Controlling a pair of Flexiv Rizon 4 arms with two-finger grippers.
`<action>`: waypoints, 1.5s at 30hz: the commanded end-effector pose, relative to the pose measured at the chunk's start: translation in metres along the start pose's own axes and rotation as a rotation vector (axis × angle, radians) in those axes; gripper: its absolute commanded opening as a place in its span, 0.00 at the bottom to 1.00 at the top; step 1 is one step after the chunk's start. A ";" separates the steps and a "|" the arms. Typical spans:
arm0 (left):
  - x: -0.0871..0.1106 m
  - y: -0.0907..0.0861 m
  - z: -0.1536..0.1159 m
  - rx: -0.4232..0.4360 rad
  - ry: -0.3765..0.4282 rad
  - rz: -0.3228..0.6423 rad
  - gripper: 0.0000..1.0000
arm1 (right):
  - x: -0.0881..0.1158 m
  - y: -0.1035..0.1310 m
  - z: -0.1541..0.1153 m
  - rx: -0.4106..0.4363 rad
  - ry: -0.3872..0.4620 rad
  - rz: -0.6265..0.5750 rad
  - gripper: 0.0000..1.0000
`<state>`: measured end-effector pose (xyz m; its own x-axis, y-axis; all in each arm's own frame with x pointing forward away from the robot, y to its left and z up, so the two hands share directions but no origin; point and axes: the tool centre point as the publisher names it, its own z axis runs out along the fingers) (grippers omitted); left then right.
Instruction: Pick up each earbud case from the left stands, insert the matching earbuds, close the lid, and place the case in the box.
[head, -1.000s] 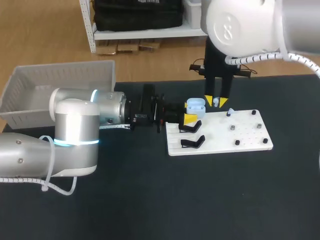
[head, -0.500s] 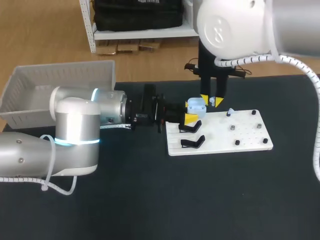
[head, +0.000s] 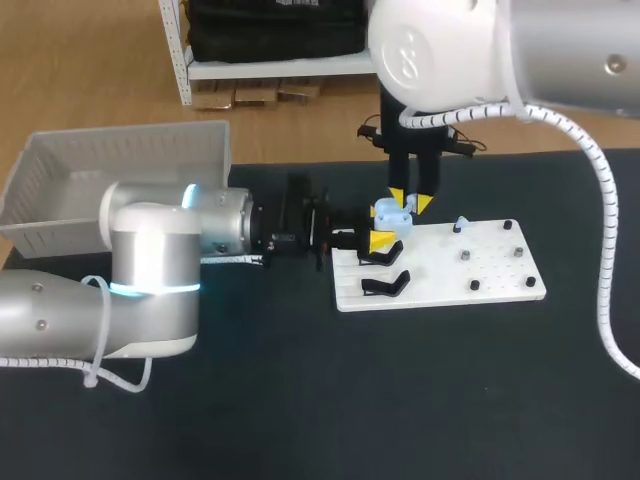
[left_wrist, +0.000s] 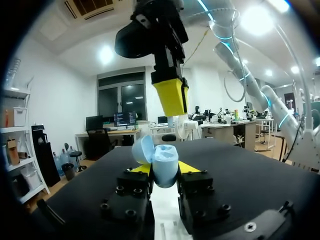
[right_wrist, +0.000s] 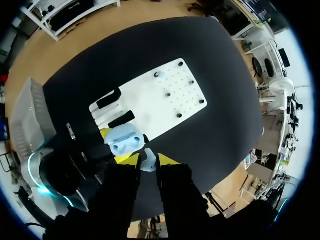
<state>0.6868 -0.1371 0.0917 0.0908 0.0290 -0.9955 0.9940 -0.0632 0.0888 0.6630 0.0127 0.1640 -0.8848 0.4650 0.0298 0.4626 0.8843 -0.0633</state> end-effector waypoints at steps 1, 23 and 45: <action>0.002 -0.003 0.003 -0.009 -0.004 0.003 0.00 | -0.001 0.003 0.002 -0.006 -0.002 0.013 0.00; 0.002 -0.003 0.004 -0.004 -0.002 0.000 0.00 | 0.005 0.011 0.010 0.032 -0.024 -0.008 0.00; 0.002 -0.003 0.004 -0.004 -0.002 0.000 0.00 | -0.003 0.014 0.020 0.066 -0.027 0.027 0.00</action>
<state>0.6847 -0.1403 0.0907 0.0872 0.0307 -0.9957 0.9942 -0.0651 0.0851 0.6701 0.0215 0.1434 -0.8756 0.4831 -0.0001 0.4793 0.8687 -0.1246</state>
